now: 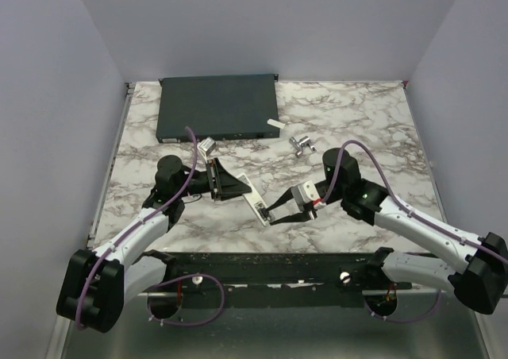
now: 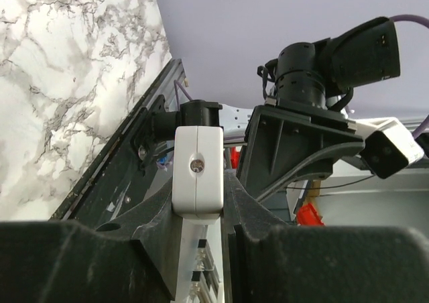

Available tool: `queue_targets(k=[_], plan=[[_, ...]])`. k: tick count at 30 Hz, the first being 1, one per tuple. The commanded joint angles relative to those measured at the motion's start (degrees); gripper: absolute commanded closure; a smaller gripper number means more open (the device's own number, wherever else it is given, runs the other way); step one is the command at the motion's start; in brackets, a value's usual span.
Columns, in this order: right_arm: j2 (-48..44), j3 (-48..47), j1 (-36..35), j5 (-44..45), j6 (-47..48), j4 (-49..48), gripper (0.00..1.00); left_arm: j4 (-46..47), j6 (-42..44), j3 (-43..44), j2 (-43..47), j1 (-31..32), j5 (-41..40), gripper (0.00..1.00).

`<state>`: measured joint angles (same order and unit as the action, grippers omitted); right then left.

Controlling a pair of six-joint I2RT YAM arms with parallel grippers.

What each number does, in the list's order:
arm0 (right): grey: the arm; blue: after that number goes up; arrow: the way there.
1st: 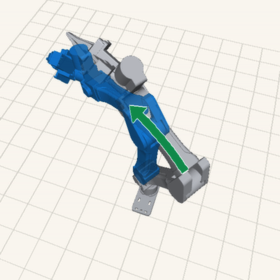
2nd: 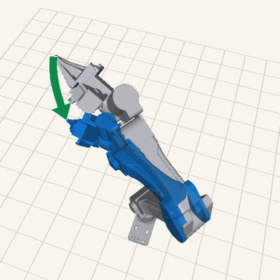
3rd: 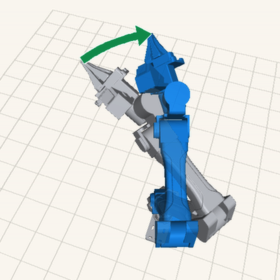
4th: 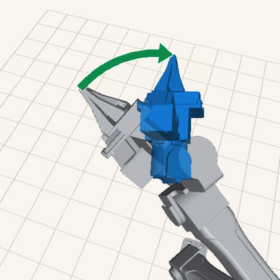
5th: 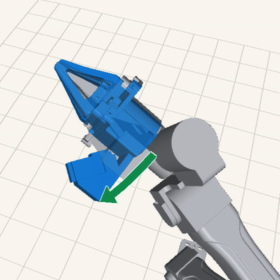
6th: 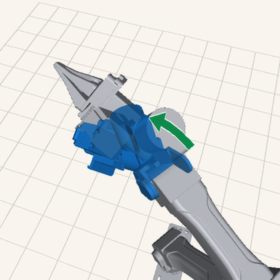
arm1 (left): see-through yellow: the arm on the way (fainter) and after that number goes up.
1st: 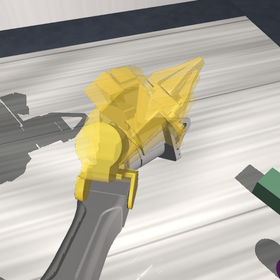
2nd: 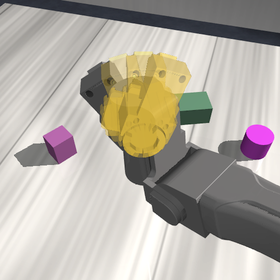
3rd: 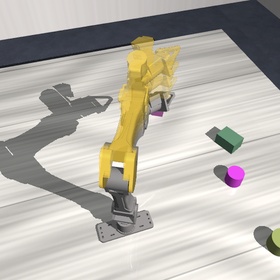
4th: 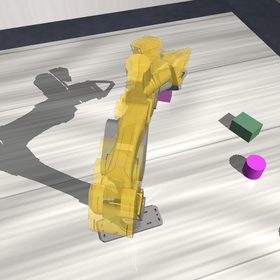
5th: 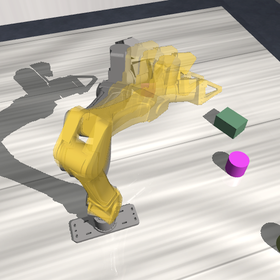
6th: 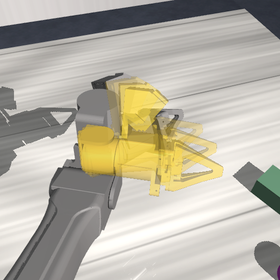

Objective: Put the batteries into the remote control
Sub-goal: Load the battery into the remote control.

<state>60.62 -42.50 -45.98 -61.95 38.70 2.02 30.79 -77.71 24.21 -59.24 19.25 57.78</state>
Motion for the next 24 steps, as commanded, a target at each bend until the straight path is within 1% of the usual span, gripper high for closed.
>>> queue_targets(k=[1, 7, 14, 24], plan=[[2.2, -3.3, 3.4, -10.2, 1.3, 0.5, 0.59, 2.8, -0.5, -0.8, 1.0, 0.3, 1.7, 1.00], [3.7, -4.1, 4.7, -13.6, 1.9, 0.6, 0.57, 3.4, -0.8, -0.8, 0.8, 0.2, 1.8, 1.00], [3.7, -3.6, 4.9, -15.0, 2.5, 0.5, 0.57, 4.2, -1.2, -1.2, 0.4, 0.3, 1.8, 1.00], [7.5, -5.2, 4.9, -17.9, 3.5, 0.5, 0.58, 5.0, -1.6, -1.3, 0.5, 0.3, 1.8, 1.00]])
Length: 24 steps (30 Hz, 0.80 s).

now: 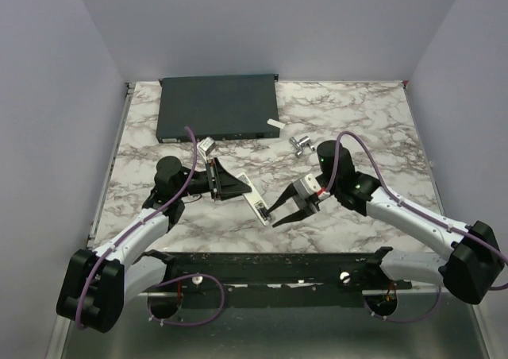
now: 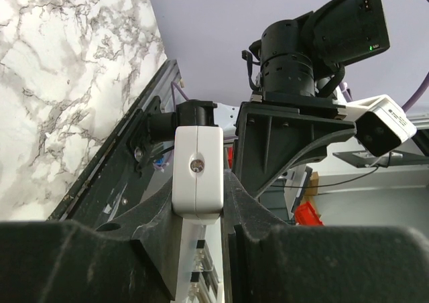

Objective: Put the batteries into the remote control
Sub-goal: Load the battery into the remote control.

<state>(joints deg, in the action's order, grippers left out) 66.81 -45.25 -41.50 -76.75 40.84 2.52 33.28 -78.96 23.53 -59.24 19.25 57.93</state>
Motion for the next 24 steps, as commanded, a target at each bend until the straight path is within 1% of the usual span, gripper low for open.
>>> queue_targets(k=[1, 11, 24], plan=[[1.6, -2.6, 0.4, -3.1, 1.3, 0.0, 0.59, 2.5, -0.3, -0.6, 0.4, 0.3, 1.6, 1.00], [2.2, -2.9, 0.4, -2.9, 1.1, 0.0, 0.61, 3.0, -0.5, -0.3, 0.0, 0.2, 1.8, 1.00], [3.1, -2.6, 0.4, -1.6, 1.7, 0.0, 0.62, 3.6, -0.8, -0.7, 0.1, 0.3, 1.7, 1.00]])
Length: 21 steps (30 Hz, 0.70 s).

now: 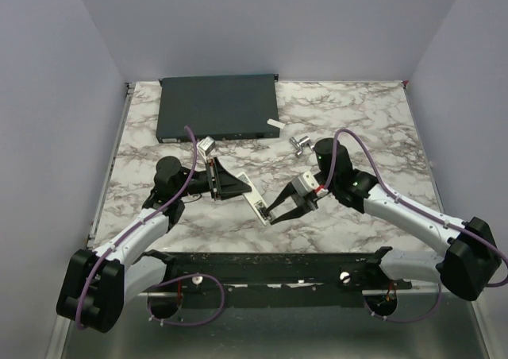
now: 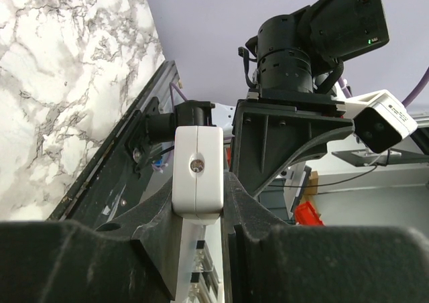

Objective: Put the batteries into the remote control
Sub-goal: Load the battery into the remote control.

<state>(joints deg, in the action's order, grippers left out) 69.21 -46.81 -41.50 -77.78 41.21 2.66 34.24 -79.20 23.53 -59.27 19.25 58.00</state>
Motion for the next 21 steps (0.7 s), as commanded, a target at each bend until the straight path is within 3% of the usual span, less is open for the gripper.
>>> queue_targets(k=[1, 21], plan=[[0.7, -1.1, 0.4, -0.5, 1.5, -0.1, 0.63, 2.8, -0.6, -0.7, 0.2, 0.2, 1.6, 1.00], [2.2, -1.1, 0.4, 0.2, 1.8, -0.1, 0.67, 3.7, -1.0, -1.3, 0.7, 0.2, 1.8, 1.00]])
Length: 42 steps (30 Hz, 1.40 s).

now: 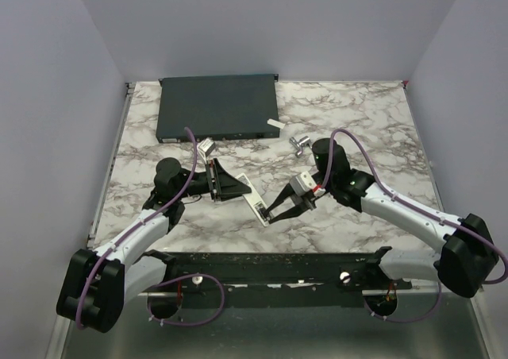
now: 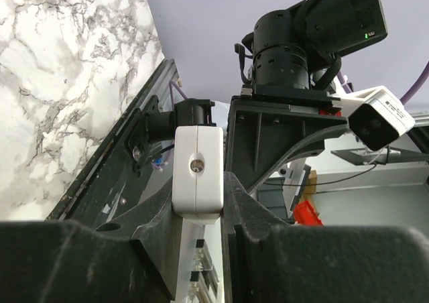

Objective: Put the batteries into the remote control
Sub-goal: Load the battery into the remote control.

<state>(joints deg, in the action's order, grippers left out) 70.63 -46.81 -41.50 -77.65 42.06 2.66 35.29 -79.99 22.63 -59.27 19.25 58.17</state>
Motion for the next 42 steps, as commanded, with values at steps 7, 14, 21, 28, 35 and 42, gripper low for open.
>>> queue_targets(k=[7, 14, 21, 28, 35, 42], plan=[[1.2, -1.1, 0.4, 0.7, 0.9, -0.1, 0.68, 3.1, -0.3, -0.3, 0.7, 0.2, 1.8, 1.00], [2.0, -1.4, 0.4, 1.2, 1.0, -0.1, 0.69, 3.4, -0.4, -0.5, 1.0, 0.2, 1.9, 1.00], [2.9, -1.8, 0.4, 2.3, 1.3, -0.2, 0.69, 3.5, -0.5, -0.4, 1.1, 0.3, 1.9, 1.00], [3.5, -2.1, 0.4, 3.0, 1.5, -0.2, 0.69, 3.9, -0.8, -0.4, 1.1, 0.3, 2.1, 1.00], [4.7, -2.2, 0.4, 4.1, 1.4, -0.3, 0.71, 4.4, -1.2, -0.3, 1.6, 0.2, 2.3, 1.00], [5.7, -2.3, 0.4, 5.2, 1.3, -0.3, 0.72, 5.0, -1.6, -0.3, 1.9, 0.3, 2.5, 1.00]])
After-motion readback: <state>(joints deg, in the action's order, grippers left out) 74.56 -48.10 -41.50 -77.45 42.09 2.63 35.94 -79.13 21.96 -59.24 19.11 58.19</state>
